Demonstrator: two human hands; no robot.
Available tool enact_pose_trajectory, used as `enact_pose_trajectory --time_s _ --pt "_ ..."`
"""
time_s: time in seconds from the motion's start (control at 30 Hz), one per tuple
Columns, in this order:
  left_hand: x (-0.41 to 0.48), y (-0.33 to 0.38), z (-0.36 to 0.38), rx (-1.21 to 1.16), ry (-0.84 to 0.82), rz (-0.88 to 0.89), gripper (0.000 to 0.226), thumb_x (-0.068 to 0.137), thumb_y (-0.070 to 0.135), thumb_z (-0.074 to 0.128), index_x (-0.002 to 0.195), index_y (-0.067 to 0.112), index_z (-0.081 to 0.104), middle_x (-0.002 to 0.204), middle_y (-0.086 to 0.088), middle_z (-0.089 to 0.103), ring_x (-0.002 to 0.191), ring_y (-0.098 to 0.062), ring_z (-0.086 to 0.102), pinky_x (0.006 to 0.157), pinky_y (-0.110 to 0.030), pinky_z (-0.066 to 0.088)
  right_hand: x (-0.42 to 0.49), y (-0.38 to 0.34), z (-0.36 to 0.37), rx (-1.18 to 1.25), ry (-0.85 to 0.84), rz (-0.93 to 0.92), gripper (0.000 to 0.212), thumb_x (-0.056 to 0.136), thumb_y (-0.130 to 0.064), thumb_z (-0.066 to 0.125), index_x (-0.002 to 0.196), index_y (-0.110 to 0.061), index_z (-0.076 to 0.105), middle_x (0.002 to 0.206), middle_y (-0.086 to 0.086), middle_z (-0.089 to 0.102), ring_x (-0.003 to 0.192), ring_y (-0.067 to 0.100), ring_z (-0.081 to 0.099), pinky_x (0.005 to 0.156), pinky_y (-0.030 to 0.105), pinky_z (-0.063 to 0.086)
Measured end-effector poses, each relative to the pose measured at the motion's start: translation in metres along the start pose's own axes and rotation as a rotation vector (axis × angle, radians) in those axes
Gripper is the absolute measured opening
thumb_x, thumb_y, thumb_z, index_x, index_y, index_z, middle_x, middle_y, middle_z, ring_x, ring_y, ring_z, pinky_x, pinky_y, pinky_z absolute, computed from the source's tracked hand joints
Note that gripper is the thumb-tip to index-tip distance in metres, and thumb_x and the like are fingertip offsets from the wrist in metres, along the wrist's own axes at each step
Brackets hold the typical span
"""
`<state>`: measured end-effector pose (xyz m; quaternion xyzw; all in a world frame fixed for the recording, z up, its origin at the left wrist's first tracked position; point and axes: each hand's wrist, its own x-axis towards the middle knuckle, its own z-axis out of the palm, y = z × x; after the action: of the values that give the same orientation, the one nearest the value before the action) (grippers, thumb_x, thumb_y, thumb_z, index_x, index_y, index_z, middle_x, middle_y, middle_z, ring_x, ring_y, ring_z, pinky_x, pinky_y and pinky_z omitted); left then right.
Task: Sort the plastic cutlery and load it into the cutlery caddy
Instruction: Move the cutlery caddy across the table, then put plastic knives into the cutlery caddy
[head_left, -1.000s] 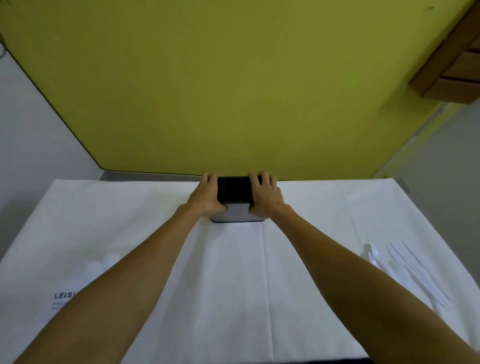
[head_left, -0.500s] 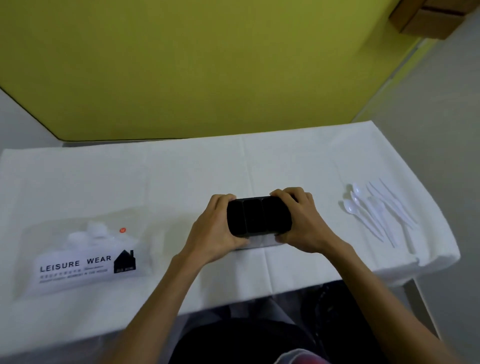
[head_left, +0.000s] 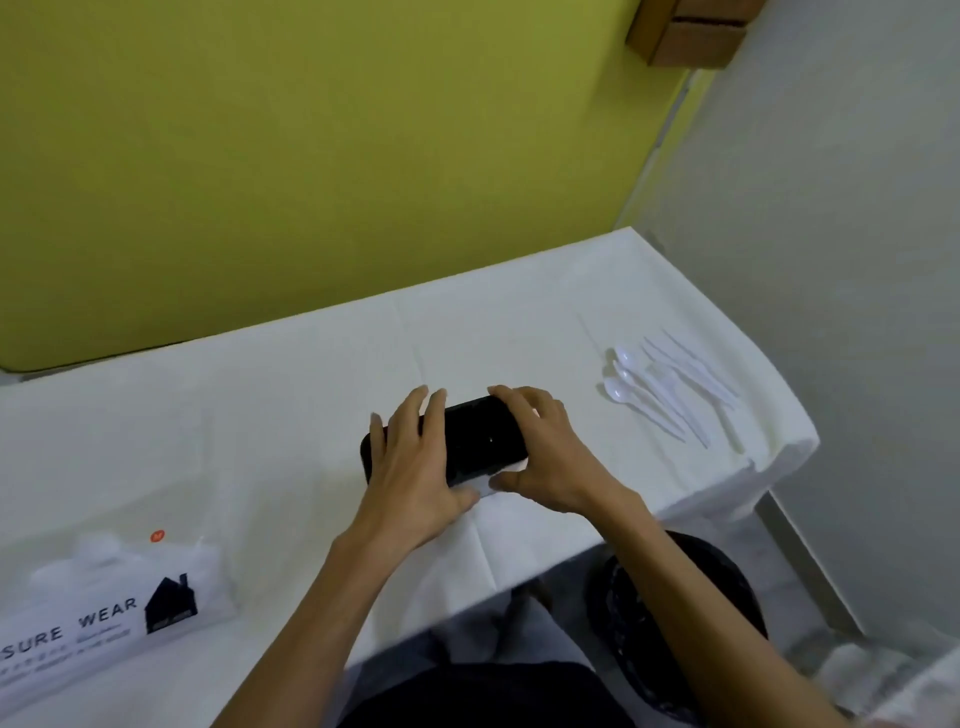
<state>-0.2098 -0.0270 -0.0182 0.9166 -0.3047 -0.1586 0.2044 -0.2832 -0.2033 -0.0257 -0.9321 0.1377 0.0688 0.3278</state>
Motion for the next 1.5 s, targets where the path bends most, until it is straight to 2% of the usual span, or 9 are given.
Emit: enact_pose_trajectory --time_s 0.23,0.47,0.7,0.9,1.0,1.13,1.3,1.4,1.5 --pt "0.038 0.089 0.021 -0.121 -0.022 0.139 0.076 0.092 0.041 0.065 0.154 0.018 0.029 0.163 -0.001 0.016 0.151 -0.020 0.010 0.125 -0.041 -0.001 -0.024 0.094 -0.043 0.007 0.081 0.205 0.066 0.088 -0.030 0.072 0.146 -0.025 0.041 0.150 0.000 0.036 0.136 0.017 0.037 0.093 0.016 0.039" --pt "0.075 0.143 0.085 -0.325 -0.130 0.084 0.048 0.095 0.026 0.062 0.141 0.017 0.051 0.150 0.001 0.041 0.139 -0.013 0.039 0.106 -0.014 0.024 -0.017 0.181 -0.065 0.000 0.223 0.407 0.046 0.096 -0.024 0.059 0.140 -0.016 0.049 0.139 0.007 0.051 0.126 0.026 0.051 0.099 0.039 0.047" --pt "0.103 0.146 0.135 -0.545 -0.184 -0.295 0.038 0.096 0.026 0.060 0.133 0.017 0.059 0.132 0.000 0.062 0.118 -0.015 0.059 0.097 -0.023 0.043 -0.008 0.213 -0.054 -0.080 0.165 0.410 0.027 0.099 -0.022 0.051 0.123 -0.012 0.052 0.126 0.007 0.051 0.095 0.024 0.057 0.075 0.030 0.041" --pt "0.126 0.153 0.154 -0.810 -0.116 -0.507 0.054 0.089 0.048 0.066 0.130 0.014 0.055 0.117 -0.003 0.065 0.109 -0.024 0.065 0.098 -0.046 0.054 -0.002 0.211 -0.058 -0.038 0.098 0.221 0.023 0.095 -0.033 0.058 0.112 -0.017 0.063 0.111 0.002 0.060 0.094 0.019 0.061 0.084 0.035 0.053" --pt "0.136 0.164 0.154 -1.000 -0.071 -0.507 0.023 0.098 0.028 0.056 0.114 0.014 0.064 0.105 -0.004 0.072 0.102 -0.024 0.070 0.093 -0.045 0.058 0.007 0.209 -0.067 0.004 0.084 0.127 0.028 0.093 -0.037 0.062 0.114 -0.018 0.066 0.111 0.000 0.066 0.097 0.016 0.063 0.084 0.030 0.051" --pt "0.147 0.168 0.154 -1.240 0.034 -0.612 0.025 0.103 0.005 0.037 0.112 0.001 0.059 0.097 -0.013 0.071 0.090 -0.025 0.073 0.086 -0.041 0.060 0.019 0.220 -0.078 -0.044 0.205 0.234 0.037 0.096 -0.040 0.057 0.125 -0.016 0.057 0.119 0.003 0.057 0.099 0.024 0.063 0.082 0.037 0.052" --pt "0.156 0.171 0.157 -1.294 0.038 -0.702 0.025 0.098 -0.001 0.032 0.105 0.001 0.056 0.082 -0.014 0.061 0.071 -0.026 0.065 0.081 -0.041 0.060 0.021 0.226 -0.071 -0.278 0.138 0.305 0.023 0.099 -0.021 0.047 0.119 -0.010 0.052 0.115 0.008 0.055 0.086 0.030 0.062 0.068 0.036 0.047" --pt "0.162 0.172 0.167 -1.253 -0.022 -0.672 0.015 0.099 0.011 0.043 0.100 0.003 0.056 0.071 -0.007 0.054 0.061 -0.021 0.055 0.086 -0.045 0.060 0.021 0.226 -0.070 -0.220 0.125 0.337 0.014 0.094 -0.017 0.048 0.100 -0.010 0.059 0.098 0.005 0.064 0.078 0.024 0.060 0.064 0.034 0.047" --pt "0.165 0.173 0.174 -1.149 -0.094 -0.620 0.033 0.097 0.044 0.055 0.092 0.010 0.055 0.068 0.000 0.051 0.058 -0.017 0.056 0.086 -0.045 0.058 0.016 0.218 -0.074 -0.107 0.101 0.311 0.016 0.093 -0.021 0.051 0.090 -0.012 0.065 0.086 0.001 0.069 0.076 0.020 0.063 0.062 0.032 0.051"
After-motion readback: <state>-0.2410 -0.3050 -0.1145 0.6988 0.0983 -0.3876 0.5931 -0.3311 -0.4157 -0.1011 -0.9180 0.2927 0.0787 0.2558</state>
